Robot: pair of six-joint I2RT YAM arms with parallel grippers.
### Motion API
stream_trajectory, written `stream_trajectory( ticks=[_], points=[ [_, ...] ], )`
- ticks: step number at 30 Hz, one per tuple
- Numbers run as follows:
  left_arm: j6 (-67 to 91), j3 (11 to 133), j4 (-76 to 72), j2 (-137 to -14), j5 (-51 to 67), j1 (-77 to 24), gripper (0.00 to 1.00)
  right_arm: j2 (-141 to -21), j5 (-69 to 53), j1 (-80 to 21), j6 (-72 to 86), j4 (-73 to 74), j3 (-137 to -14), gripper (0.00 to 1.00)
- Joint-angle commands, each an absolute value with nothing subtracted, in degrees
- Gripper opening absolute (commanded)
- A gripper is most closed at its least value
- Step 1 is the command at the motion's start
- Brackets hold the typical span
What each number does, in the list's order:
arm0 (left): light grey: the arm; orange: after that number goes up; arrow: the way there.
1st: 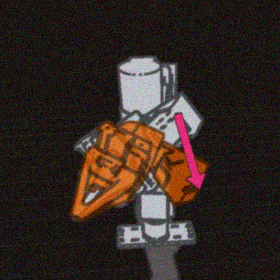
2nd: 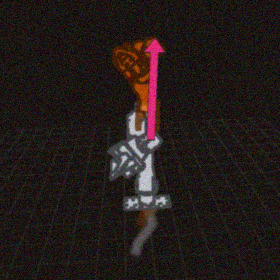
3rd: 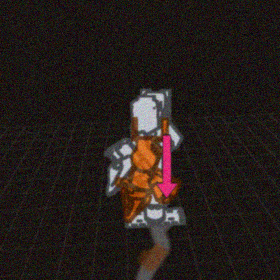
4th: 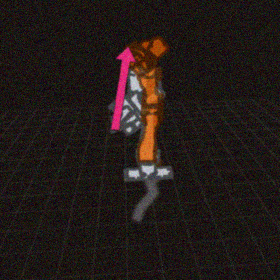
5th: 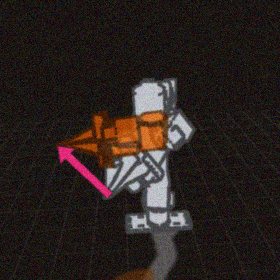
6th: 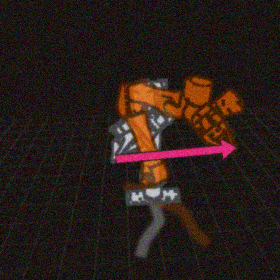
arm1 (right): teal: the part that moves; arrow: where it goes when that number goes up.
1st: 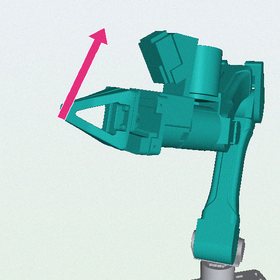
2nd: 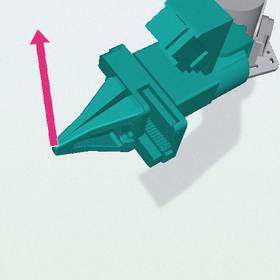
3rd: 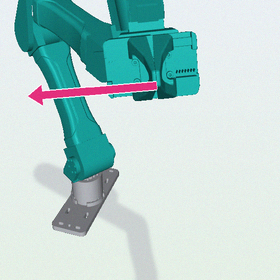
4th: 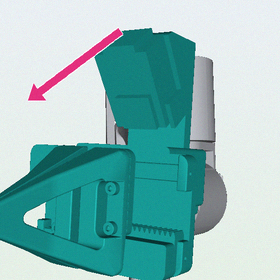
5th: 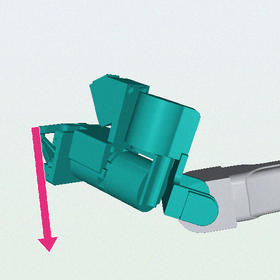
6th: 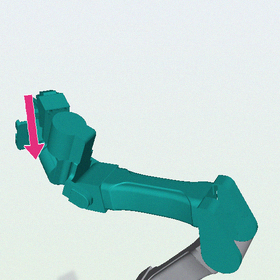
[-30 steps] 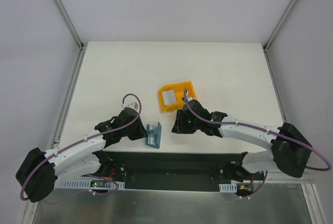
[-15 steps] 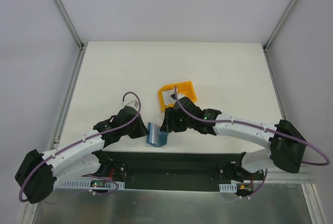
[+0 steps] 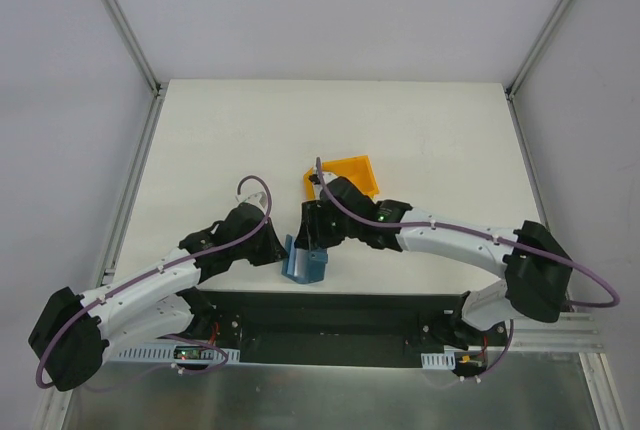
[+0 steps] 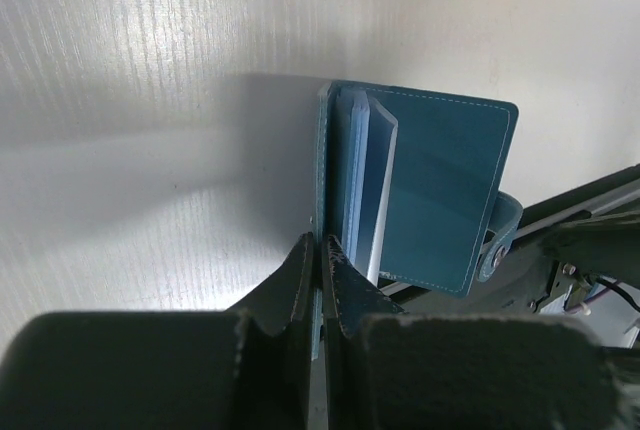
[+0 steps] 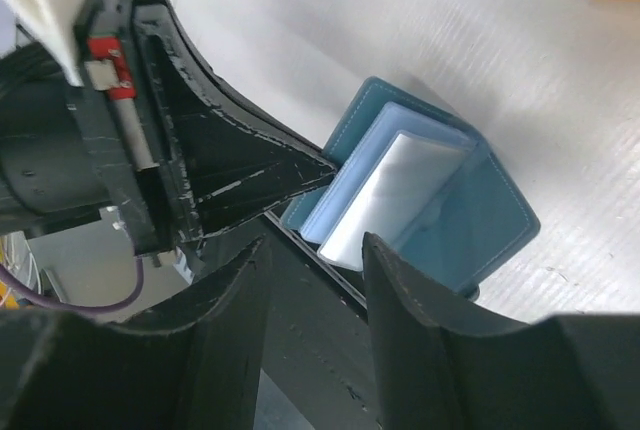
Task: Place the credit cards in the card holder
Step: Open the card holder at the center of the board.
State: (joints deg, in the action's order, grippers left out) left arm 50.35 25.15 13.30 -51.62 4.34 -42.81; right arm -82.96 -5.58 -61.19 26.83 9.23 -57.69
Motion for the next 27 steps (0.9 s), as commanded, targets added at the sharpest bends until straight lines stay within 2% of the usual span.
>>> stream_trajectory(
  ticks=[1,5,15,22,27],
  points=[
    [49.7,27.0,14.0,-50.6,4.7,-43.2,0.00,-86.7,-9.0,-61.9,26.5,8.9,-60.2,0.40],
    [49.7,26.9,14.1,-50.1,4.7,-43.2,0.00,-89.3,-8.5,-62.7,26.2,9.1,-61.3,0.36],
    [49.6,26.7,14.0,-49.5,4.8,-43.2,0.00,-92.9,-2.1,-63.8,25.1,17.0,-65.6,0.38],
    [49.9,26.2,14.1,-50.1,4.7,-43.2,0.00,-93.0,-1.3,-64.1,25.2,17.7,-66.0,0.32],
    [50.4,25.3,14.0,-50.8,4.2,-43.2,0.00,-92.6,-0.8,-64.2,27.0,18.7,-64.1,0.32]
  ],
)
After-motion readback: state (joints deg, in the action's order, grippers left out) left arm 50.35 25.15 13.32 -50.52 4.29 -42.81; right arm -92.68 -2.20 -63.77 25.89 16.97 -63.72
